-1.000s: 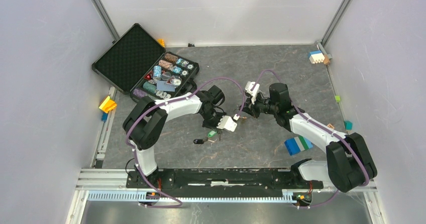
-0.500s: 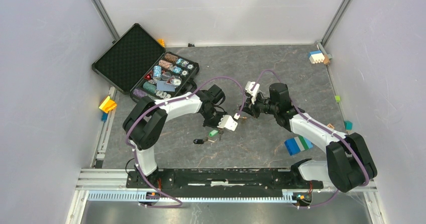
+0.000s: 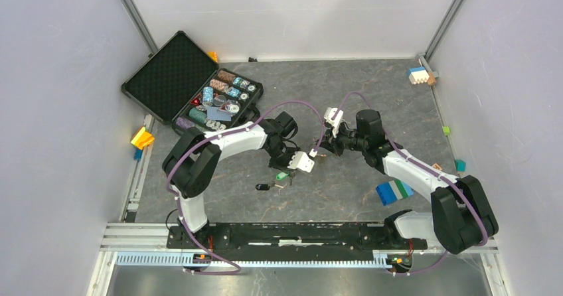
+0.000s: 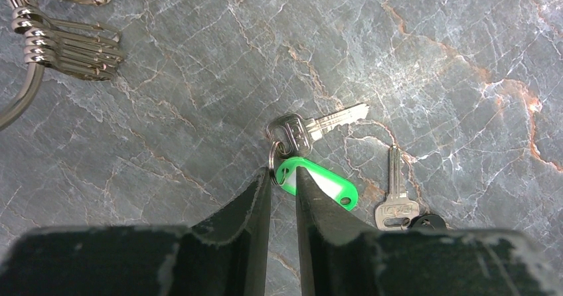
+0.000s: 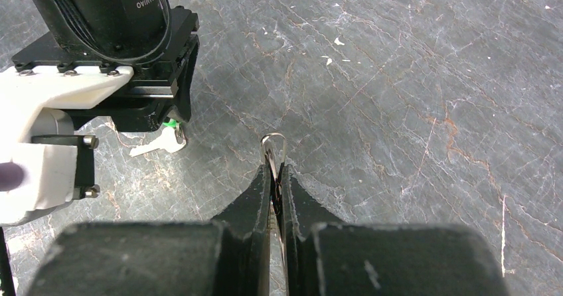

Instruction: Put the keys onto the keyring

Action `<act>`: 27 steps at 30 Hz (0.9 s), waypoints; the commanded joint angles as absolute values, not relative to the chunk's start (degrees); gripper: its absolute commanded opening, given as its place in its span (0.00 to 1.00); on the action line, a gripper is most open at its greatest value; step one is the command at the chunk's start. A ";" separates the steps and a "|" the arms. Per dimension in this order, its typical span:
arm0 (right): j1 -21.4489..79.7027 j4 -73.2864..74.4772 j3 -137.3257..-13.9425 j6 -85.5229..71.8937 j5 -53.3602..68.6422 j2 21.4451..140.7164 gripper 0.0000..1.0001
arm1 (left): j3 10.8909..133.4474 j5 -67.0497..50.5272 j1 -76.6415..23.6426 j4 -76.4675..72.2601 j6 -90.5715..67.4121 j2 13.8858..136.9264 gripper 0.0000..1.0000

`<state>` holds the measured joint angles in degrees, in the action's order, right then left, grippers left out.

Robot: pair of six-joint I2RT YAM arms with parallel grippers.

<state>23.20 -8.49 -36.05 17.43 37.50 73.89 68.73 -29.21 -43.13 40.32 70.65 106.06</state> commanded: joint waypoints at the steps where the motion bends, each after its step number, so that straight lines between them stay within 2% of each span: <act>1: 23.11 -9.65 -36.08 18.28 38.43 73.44 0.00 | 70.71 -32.01 -43.07 39.63 68.67 105.62 0.28; 27: 22.81 -9.48 -36.03 18.44 38.51 73.26 0.00 | 70.47 -30.97 -43.68 37.61 67.37 107.40 0.21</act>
<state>23.07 -8.47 -36.05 17.47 37.50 73.89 68.73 -30.17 -43.27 38.79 69.73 106.34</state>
